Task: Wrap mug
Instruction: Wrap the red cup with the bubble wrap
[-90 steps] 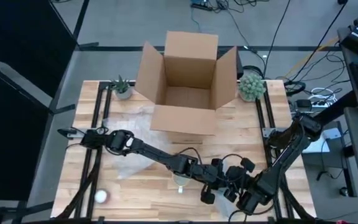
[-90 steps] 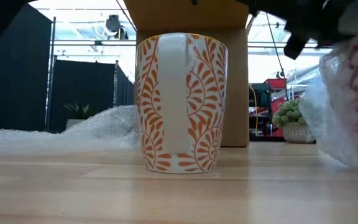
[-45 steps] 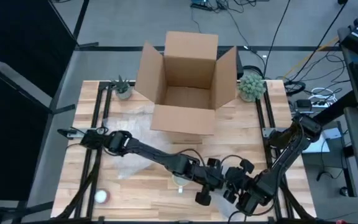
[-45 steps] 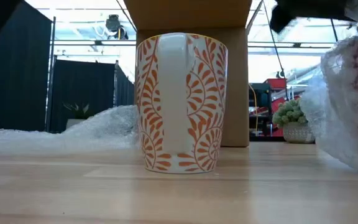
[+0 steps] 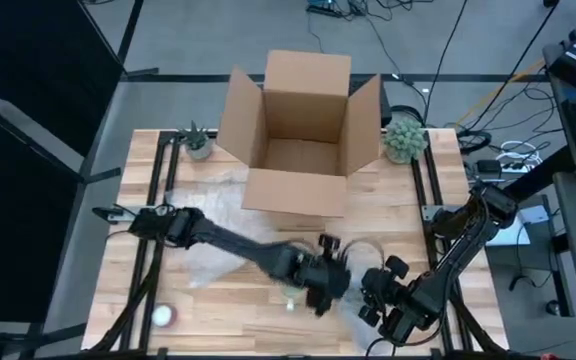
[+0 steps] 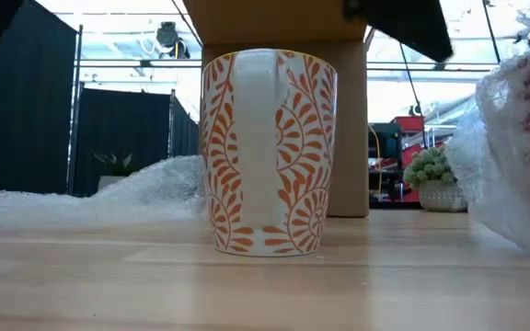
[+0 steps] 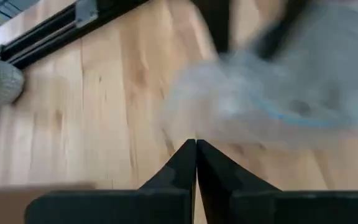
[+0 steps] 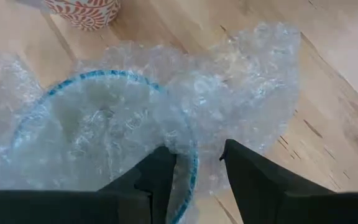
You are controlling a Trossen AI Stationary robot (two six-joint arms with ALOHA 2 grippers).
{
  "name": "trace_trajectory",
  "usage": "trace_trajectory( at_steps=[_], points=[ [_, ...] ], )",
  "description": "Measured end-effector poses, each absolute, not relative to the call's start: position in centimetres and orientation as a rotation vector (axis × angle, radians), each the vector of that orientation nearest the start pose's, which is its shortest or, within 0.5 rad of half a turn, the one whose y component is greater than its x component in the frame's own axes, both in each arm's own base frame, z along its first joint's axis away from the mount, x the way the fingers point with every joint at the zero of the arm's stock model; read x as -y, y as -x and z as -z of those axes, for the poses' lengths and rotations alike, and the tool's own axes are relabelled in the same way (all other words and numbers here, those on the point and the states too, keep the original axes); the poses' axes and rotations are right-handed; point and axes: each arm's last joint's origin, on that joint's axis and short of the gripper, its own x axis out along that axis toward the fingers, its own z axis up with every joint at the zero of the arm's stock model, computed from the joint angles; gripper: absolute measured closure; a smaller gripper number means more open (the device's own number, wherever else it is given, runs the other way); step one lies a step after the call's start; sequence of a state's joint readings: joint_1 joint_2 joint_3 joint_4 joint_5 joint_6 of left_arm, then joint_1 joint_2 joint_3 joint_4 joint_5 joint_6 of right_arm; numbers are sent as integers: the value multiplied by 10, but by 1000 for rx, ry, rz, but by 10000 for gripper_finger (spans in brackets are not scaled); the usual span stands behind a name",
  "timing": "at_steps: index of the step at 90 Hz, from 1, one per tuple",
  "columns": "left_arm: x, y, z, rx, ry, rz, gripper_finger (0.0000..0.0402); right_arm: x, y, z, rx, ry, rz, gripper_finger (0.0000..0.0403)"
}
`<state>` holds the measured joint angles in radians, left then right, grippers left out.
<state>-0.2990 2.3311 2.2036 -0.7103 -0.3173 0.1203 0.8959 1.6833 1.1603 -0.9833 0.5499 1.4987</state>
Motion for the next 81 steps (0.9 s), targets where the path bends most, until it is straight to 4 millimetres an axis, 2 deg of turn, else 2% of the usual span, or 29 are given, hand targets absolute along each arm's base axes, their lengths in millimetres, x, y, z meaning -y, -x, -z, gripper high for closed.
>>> trace_trajectory(
  at_steps=[14,28,42,60,81],
  points=[
    [123,-513,-232,-727,-306,91,402,-223,-198,-203,-980,-328,541,273],
    [119,-521,-235,-594,-312,148,402,-223,-198,-203,-983,-315,534,273],
    [117,-522,-223,-609,-293,221,402,-223,-198,-203,-984,-315,534,273],
    [144,-512,-221,-638,-275,396,402,-223,-198,-203,-983,-314,534,273],
    [163,-503,-217,-685,-301,430,402,-223,-198,-203,-982,-314,534,273]
  ],
)
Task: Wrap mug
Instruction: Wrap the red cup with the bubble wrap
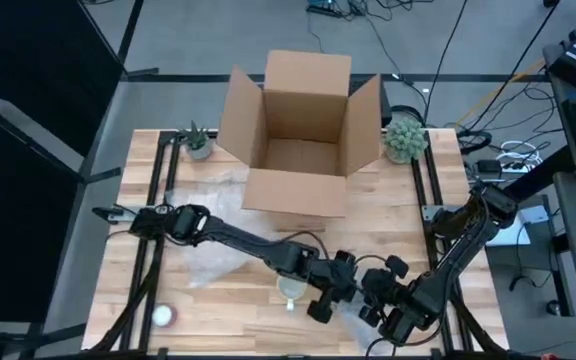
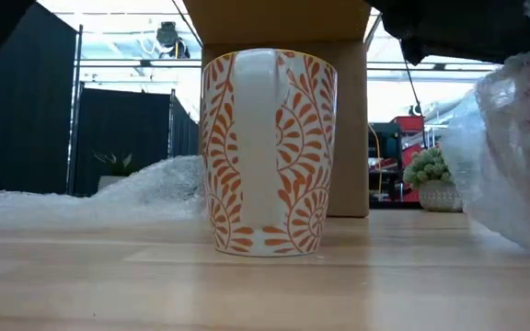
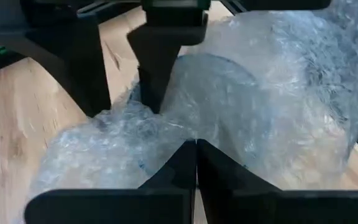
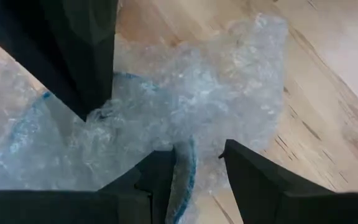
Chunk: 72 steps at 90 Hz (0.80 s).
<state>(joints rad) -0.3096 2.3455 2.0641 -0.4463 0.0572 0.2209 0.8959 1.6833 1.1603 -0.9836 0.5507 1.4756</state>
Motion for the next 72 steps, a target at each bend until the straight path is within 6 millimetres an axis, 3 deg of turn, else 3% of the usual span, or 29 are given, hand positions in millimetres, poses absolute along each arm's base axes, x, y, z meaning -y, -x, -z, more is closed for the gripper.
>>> trace_trajectory(
  at_steps=[20,43,58,72],
  points=[
    [165,-504,-220,-670,-309,402,402,-223,-198,-203,-983,-313,535,273],
    [164,-510,-201,-679,-260,365,402,-223,-198,-206,-991,-301,517,273],
    [164,-512,-201,-660,-260,356,402,-227,-194,-239,-1019,-338,403,273],
    [164,-512,-200,-661,-262,352,402,-241,-178,-275,-1009,-409,217,273]
  ],
)
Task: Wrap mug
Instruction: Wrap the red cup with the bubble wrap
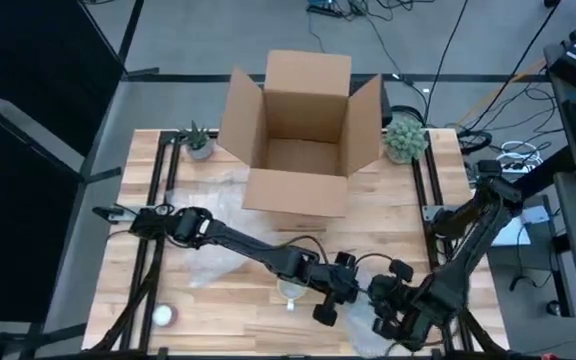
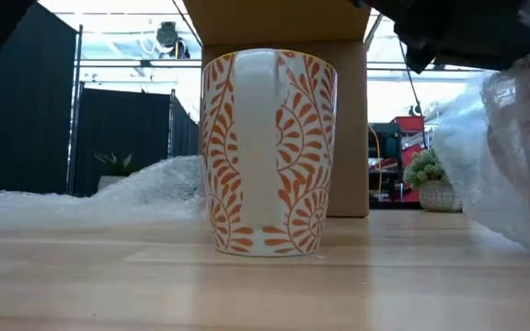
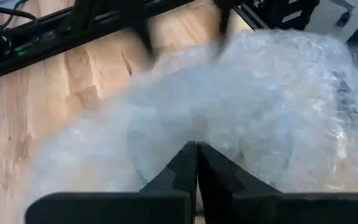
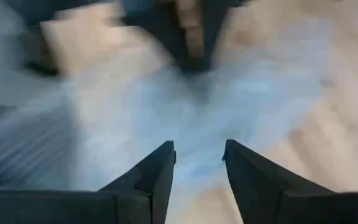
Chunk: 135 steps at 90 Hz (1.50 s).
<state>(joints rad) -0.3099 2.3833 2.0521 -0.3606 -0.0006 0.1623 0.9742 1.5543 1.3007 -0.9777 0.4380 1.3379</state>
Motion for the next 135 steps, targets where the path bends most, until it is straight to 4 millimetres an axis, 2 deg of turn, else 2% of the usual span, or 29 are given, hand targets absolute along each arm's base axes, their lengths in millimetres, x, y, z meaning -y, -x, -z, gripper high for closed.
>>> trace_trajectory(
  at_steps=[8,16,27,41,53,62,80,94,102,115,126,135],
  points=[
    [164,-512,-200,-662,-262,352,402,-252,-170,-284,-965,-430,124,273],
    [164,-512,-200,-662,-262,352,402,-264,-169,-280,-884,-369,98,273],
    [164,-512,-200,-655,-261,352,402,-269,-181,-258,-850,-178,136,273],
    [164,-513,-200,-653,-261,352,402,-271,-203,-226,-957,0,133,273],
    [164,-513,-199,-652,-260,351,402,-269,-217,-204,-1071,32,138,273],
    [164,-513,-202,-652,-260,351,402,-269,-224,-194,-1115,21,150,275],
    [169,-510,-213,-662,-267,358,402,-269,-225,-193,-1098,24,152,290],
    [170,-497,-242,-662,-289,339,402,-269,-225,-193,-1098,20,152,299],
    [165,-488,-257,-684,-325,298,402,-269,-225,-193,-1099,19,150,300],
    [150,-492,-261,-666,-382,215,402,-269,-225,-192,-1100,25,147,300],
    [133,-505,-267,-558,-356,183,402,-269,-225,-192,-1100,25,146,300],
    [125,-513,-258,-509,-314,242,402,-269,-225,-192,-1100,27,144,300]
  ],
)
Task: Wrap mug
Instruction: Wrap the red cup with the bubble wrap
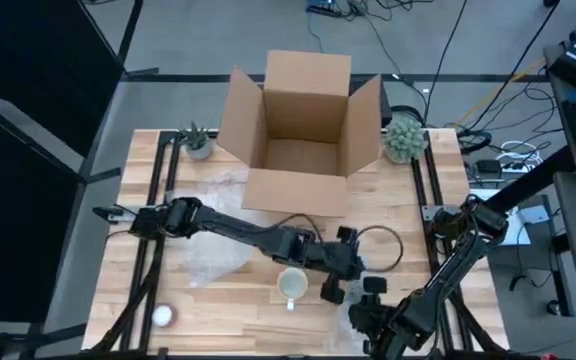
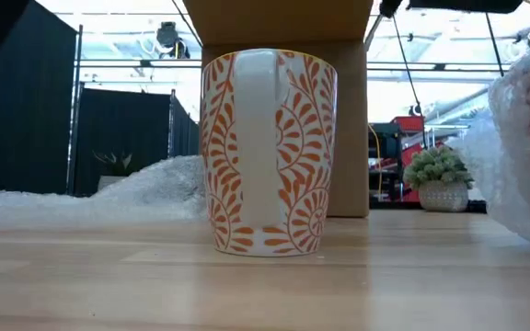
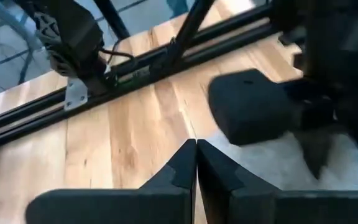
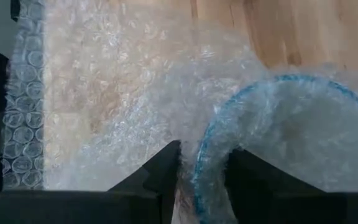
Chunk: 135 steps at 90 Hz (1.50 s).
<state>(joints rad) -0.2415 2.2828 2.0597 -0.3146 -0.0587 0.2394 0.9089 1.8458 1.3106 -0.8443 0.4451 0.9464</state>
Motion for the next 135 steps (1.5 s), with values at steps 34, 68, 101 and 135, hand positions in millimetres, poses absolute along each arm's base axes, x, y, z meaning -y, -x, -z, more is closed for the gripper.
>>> trace_trajectory(
  at_steps=[34,68,101,135],
  points=[
    [150,-515,-223,-575,-212,416,402,-269,-225,-192,-1104,25,144,300],
    [170,-512,-206,-610,-232,440,402,-269,-225,-192,-1102,26,146,300],
    [170,-513,-203,-615,-237,441,402,-269,-226,-192,-1102,16,148,300],
    [170,-513,-203,-617,-238,441,402,-270,-226,-192,-1098,1,149,288]
  ],
)
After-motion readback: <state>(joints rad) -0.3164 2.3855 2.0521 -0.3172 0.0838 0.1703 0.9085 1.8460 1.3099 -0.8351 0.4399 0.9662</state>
